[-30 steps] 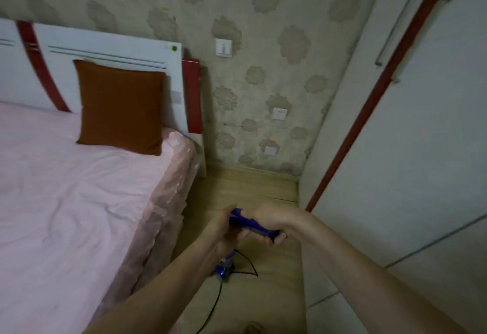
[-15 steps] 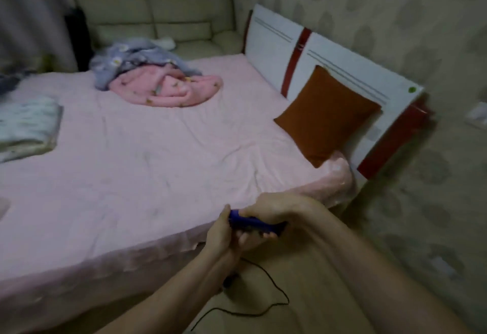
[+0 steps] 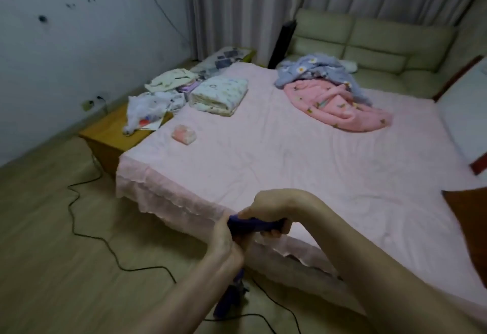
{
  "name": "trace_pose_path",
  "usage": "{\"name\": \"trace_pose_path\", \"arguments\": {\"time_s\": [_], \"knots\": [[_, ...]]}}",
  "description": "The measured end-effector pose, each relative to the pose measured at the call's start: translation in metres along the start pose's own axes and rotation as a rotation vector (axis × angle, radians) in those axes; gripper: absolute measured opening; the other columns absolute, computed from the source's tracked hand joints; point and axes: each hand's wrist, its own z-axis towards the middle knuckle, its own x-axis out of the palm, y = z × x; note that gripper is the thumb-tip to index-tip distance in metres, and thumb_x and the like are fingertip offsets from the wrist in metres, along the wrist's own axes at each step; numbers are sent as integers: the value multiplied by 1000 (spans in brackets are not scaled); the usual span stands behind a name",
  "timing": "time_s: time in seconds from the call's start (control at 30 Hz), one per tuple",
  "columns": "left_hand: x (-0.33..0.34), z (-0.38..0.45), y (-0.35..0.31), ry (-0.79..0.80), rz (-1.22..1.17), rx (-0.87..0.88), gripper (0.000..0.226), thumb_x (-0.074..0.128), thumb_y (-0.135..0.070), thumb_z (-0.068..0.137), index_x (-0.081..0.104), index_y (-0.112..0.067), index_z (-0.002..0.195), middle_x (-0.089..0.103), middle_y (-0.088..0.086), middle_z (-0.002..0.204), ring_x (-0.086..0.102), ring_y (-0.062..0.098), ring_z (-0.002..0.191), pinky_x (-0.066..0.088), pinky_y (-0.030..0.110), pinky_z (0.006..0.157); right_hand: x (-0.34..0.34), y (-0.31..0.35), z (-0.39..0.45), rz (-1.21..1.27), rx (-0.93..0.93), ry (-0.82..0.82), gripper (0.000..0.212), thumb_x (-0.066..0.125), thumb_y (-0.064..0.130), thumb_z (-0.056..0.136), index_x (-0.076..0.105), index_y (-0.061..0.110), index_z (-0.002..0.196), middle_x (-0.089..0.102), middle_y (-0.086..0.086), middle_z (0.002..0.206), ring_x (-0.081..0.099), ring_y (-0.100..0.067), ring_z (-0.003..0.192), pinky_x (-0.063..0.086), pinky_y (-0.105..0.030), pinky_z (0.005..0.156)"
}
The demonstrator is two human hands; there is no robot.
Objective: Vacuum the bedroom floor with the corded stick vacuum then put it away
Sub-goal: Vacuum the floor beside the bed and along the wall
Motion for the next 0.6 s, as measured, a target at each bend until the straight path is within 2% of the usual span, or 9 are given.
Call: {"name": "trace_pose_path", "arguments": {"time_s": [0.07,0.17,0.27,0.33,0.37,0.43,0.5,0.53,0.6], "knots": [[-22,-2,-28,-20,-33,37,34,51,-29,98,60,3,97,66,26,103,63,36,91,52,40,80,8,36,13,-78,-44,23,37,43,34,100,50,5,78,47,-9,63,39,-17,42,31,-23,44],[-50,0,-73,-4,-102,108,30,50,-26,98,60,3,93,64,22,88,62,33,81,52,40,79,17,91,30,-124,-88,37,38,44,35,100,52,4,80,49,-10,66,39,-18,45,32,-24,44],[-81,8,-118,-44,-135,189,30,54,-29,96,61,0,102,66,22,96,64,33,83,56,38,73,33,144,44,-191,-138,-3,32,42,31,102,49,4,87,45,-12,69,40,-18,48,33,-21,37],[-102,13,-144,-100,-143,231,36,56,-32,95,61,-2,113,67,23,107,64,30,79,56,33,56,50,176,50,-213,-186,-45,26,36,27,105,46,5,95,38,-10,69,45,-13,40,32,-14,32],[-111,14,-157,-119,-159,248,38,57,-33,94,61,-3,117,66,22,111,64,30,81,55,32,53,58,189,54,-167,-197,-29,21,33,24,106,43,6,105,34,-10,70,44,-9,33,28,-12,29],[-130,16,-181,-136,-208,286,41,58,-34,94,59,-3,120,66,22,112,65,32,93,58,39,70,69,215,61,-107,-203,27,30,34,27,106,41,4,124,36,-9,73,44,-10,37,25,-12,26],[-147,15,-203,-150,-216,312,40,55,-34,95,58,-2,118,65,22,110,63,34,98,54,40,85,75,238,71,-104,-217,44,38,44,37,102,51,2,114,46,-10,75,42,-11,43,28,-13,30],[-153,14,-212,-156,-215,316,39,54,-34,95,58,-2,118,64,22,110,63,33,95,53,39,84,76,248,76,-110,-242,34,38,47,40,100,54,4,106,51,-9,75,44,-12,45,32,-14,33],[-166,15,-232,-192,-244,332,40,56,-34,94,58,-2,118,65,20,108,65,30,88,54,35,73,81,270,88,-157,-301,-5,40,48,46,98,57,7,98,58,-9,78,51,-15,50,40,-19,41]]}}
